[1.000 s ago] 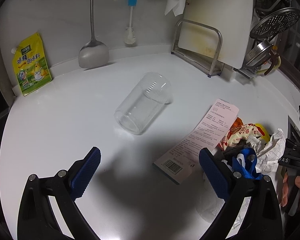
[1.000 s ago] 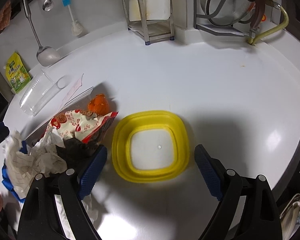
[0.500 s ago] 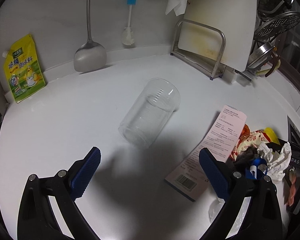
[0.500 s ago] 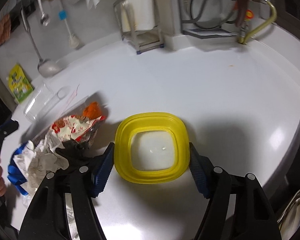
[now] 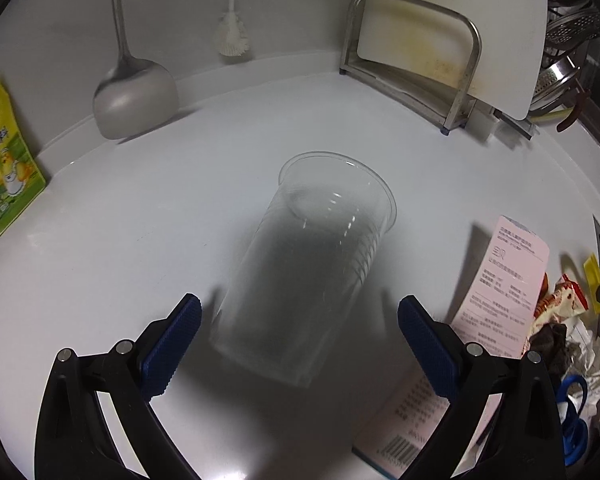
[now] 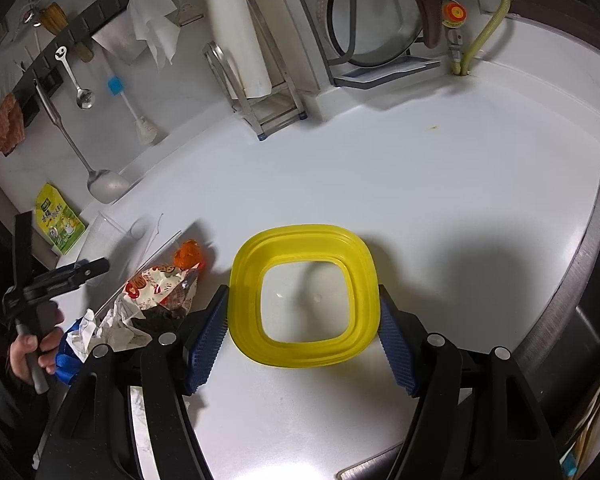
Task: Collect trash
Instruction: 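Close the left tool around the clear plastic cup, then carry the clear cup with the left tool while the right tool carries the yellow container over the gray basket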
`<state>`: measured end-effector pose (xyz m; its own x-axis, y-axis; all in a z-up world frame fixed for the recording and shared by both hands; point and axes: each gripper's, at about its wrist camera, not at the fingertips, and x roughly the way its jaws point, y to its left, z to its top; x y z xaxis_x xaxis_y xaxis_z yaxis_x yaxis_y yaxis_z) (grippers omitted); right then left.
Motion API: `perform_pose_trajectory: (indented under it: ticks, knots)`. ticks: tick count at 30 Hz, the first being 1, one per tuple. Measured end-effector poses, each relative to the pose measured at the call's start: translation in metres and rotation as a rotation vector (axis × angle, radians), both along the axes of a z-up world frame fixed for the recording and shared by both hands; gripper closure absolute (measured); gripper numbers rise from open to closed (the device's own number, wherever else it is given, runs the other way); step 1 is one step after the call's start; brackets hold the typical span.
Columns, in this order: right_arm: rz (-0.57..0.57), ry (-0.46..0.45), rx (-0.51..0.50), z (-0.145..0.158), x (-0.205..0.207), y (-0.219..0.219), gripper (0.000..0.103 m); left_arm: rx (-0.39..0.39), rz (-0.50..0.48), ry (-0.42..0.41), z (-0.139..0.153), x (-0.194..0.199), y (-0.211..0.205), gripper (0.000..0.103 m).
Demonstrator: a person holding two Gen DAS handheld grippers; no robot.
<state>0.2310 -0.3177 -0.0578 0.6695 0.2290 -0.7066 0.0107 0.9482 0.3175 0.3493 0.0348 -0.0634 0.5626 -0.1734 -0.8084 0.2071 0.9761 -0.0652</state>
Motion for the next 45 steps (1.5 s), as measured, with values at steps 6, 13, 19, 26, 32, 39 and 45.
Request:
perform_pose_trajectory:
  ticks: [6, 13, 19, 26, 32, 39, 45]
  knots:
    - [0.005, -0.001, 0.002, -0.001, 0.0, 0.001, 0.035, -0.029, 0.006, 0.012, -0.007, 0.014, -0.003, 0.009]
    - [0.007, -0.002, -0.01, -0.002, 0.0, 0.003, 0.035, -0.002, 0.007, -0.01, -0.006, 0.007, -0.008, 0.047]
    - [0.007, -0.021, -0.026, 0.002, -0.008, 0.005, 0.035, -0.027, 0.052, -0.069, 0.013, -0.018, 0.001, 0.048]
    - [0.002, -0.063, -0.049, 0.012, -0.045, 0.013, 0.035, 0.018, 0.102, -0.167, 0.052, -0.084, 0.005, 0.048]
    - [-0.012, -0.094, -0.039, 0.021, -0.103, 0.023, 0.035, 0.016, 0.076, -0.235, 0.079, -0.156, -0.004, 0.048]
    - [-0.031, -0.133, -0.03, 0.022, -0.189, 0.04, 0.035, -0.008, 0.04, -0.266, 0.077, -0.244, -0.02, 0.048]
    - [-0.006, -0.13, -0.013, 0.01, -0.251, 0.066, 0.035, -0.001, 0.009, -0.244, 0.051, -0.306, -0.035, 0.048]
